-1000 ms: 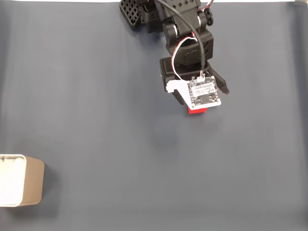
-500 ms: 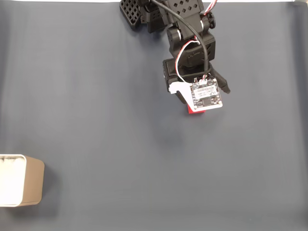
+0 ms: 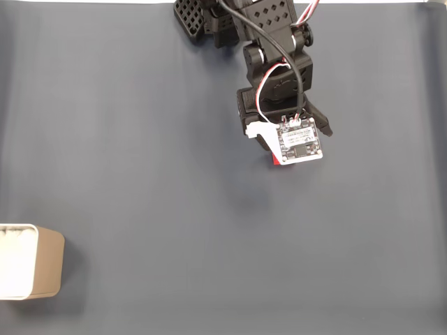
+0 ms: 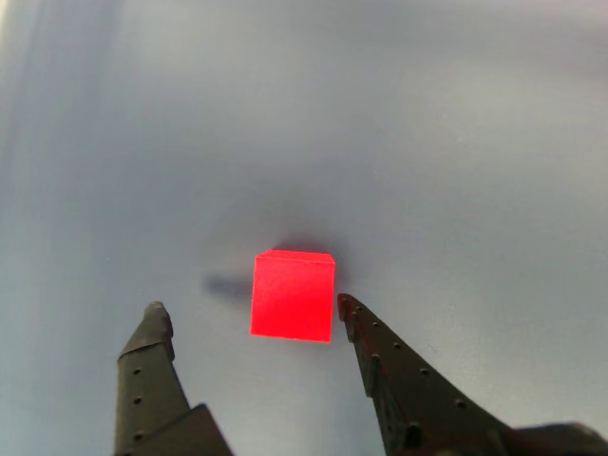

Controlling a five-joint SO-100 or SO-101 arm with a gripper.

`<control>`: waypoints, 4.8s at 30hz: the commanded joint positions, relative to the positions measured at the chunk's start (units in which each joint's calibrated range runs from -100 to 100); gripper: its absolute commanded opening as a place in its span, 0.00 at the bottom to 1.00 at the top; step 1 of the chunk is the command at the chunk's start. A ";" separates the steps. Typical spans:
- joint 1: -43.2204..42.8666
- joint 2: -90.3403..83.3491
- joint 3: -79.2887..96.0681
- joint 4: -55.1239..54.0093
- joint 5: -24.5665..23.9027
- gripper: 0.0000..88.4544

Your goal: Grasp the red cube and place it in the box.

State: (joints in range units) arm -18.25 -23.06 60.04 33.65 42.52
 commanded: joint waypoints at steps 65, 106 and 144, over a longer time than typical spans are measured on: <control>-1.35 -4.07 -4.20 -0.29 -1.27 0.26; 5.89 -12.13 -15.05 17.00 4.30 0.04; 36.15 3.13 -61.86 31.51 9.96 0.03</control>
State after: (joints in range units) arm 16.77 -21.93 4.70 64.92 52.92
